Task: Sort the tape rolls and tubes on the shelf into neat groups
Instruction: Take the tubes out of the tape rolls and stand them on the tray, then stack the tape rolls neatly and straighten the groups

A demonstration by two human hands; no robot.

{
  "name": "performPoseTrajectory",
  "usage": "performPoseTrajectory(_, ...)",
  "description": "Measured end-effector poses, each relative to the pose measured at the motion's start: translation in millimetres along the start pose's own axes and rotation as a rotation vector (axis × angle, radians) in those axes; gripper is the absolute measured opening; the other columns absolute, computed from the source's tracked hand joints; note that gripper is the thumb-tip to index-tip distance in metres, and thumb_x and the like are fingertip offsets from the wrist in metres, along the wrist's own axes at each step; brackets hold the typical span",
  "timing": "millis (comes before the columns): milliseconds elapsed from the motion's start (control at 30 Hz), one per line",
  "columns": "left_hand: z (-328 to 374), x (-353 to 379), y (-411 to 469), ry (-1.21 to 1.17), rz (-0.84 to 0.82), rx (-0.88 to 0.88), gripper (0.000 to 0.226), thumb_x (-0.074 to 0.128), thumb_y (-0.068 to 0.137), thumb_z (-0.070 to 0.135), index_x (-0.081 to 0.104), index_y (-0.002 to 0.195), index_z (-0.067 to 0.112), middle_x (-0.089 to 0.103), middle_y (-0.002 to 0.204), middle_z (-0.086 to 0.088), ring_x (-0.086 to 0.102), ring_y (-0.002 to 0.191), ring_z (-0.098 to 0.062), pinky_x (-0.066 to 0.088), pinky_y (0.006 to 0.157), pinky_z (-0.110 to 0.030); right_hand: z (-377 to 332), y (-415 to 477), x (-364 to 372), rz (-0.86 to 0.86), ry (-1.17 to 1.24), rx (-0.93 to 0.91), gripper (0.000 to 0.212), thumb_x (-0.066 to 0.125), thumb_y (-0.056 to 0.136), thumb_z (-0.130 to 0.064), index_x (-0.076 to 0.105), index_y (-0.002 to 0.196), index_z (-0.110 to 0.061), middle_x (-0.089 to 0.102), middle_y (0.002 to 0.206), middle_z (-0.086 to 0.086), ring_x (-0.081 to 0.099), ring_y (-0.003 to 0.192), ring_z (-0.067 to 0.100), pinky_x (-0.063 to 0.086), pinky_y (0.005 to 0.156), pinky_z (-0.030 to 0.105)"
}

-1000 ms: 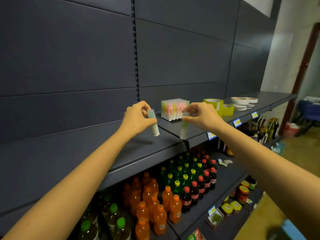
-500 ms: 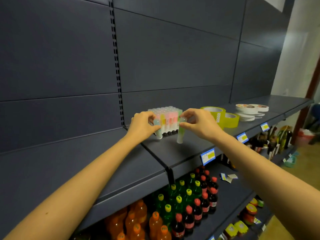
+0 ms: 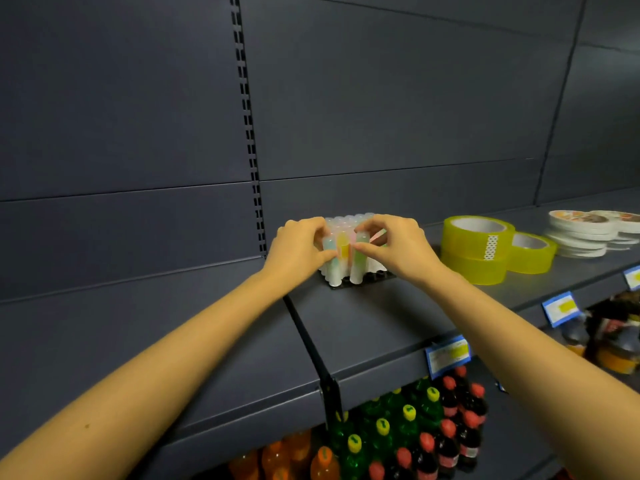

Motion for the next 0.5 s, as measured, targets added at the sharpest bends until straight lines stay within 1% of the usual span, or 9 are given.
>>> performPoseTrajectory(67, 3, 3, 1, 0.107, 0.025, 0.035, 0.028, 0.073, 0.077, 0.031, 0.064, 0.092, 0.009, 0.068, 0.089, -0.004, 0.064, 0.082, -0.025, 0.052, 0.077, -0.04, 4, 6, 4, -0.012, 0.011, -0.02, 0.022, 0.07, 0.083, -0.027, 0.067, 0.102, -0.018, 0.066, 0.098, -0.003, 0.065, 0.087, 0.015, 0.044, 0.076, 0.025)
performPoseTrajectory(167, 7, 7, 2, 0.26, 0.043, 0.063, 0.029, 0.066, 0.083, 0.036, 0.066, 0.099, 0.012, 0.063, 0.096, -0.002, 0.061, 0.086, -0.023, 0.05, 0.074, -0.036, 7, 15, 8, -0.026, 0.051, -0.061, 0.025, 0.07, 0.083, -0.027, 0.065, 0.105, -0.018, 0.067, 0.103, -0.002, 0.064, 0.087, 0.015, 0.046, 0.08, 0.026)
performPoseTrajectory(267, 13, 14, 0, 0.441, 0.039, 0.116, 0.029, 0.053, 0.091, 0.039, 0.062, 0.103, 0.014, 0.056, 0.103, -0.003, 0.058, 0.089, -0.026, 0.039, 0.067, -0.031, 10, 20, 13, -0.036, 0.062, -0.1, 0.028, 0.07, 0.082, -0.028, 0.06, 0.106, -0.019, 0.066, 0.098, 0.001, 0.062, 0.086, 0.017, 0.043, 0.077, 0.026)
performPoseTrajectory(333, 15, 18, -3, 0.567, 0.039, 0.149, 0.034, 0.043, 0.095, 0.04, 0.057, 0.114, 0.015, 0.053, 0.108, -0.003, 0.057, 0.092, -0.024, 0.034, 0.067, -0.028, 13, 22, 15, -0.052, 0.056, -0.122, 0.028, 0.071, 0.082, -0.028, 0.058, 0.104, -0.017, 0.066, 0.096, 0.002, 0.059, 0.09, 0.02, 0.044, 0.078, 0.028)
performPoseTrajectory(367, 16, 20, -4, 0.605, 0.044, 0.158, 0.036, 0.04, 0.096, 0.039, 0.054, 0.119, 0.015, 0.053, 0.109, -0.003, 0.055, 0.093, -0.022, 0.032, 0.067, -0.026, 14, 22, 16, -0.055, 0.041, -0.14, 0.027, 0.07, 0.082, -0.029, 0.058, 0.103, -0.017, 0.066, 0.096, 0.003, 0.059, 0.093, 0.022, 0.044, 0.078, 0.029)
performPoseTrajectory(433, 17, 18, -5, 0.623, 0.052, 0.152, 0.037, 0.038, 0.096, 0.038, 0.053, 0.123, 0.016, 0.053, 0.108, -0.002, 0.053, 0.094, -0.02, 0.031, 0.067, -0.025, 13, 21, 16, -0.042, -0.025, -0.194, 0.024, 0.067, 0.084, -0.031, 0.06, 0.103, -0.018, 0.065, 0.097, 0.001, 0.058, 0.096, 0.022, 0.041, 0.075, 0.028)
performPoseTrajectory(500, 18, 12, -4, 0.609, 0.041, 0.11, 0.037, 0.039, 0.095, 0.036, 0.057, 0.122, 0.019, 0.054, 0.109, -0.001, 0.053, 0.095, -0.019, 0.037, 0.069, -0.028, 11, 22, 13, -0.041, -0.138, -0.258, 0.025, 0.061, 0.088, -0.035, 0.062, 0.109, -0.023, 0.063, 0.104, -0.003, 0.057, 0.099, 0.02, 0.035, 0.074, 0.026)
Point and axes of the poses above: each hand's wrist, its own y-axis towards the middle knuckle, its own x-axis out of the palm, z = x × y, the point moved 3 cm from there along y, towards the middle knuckle
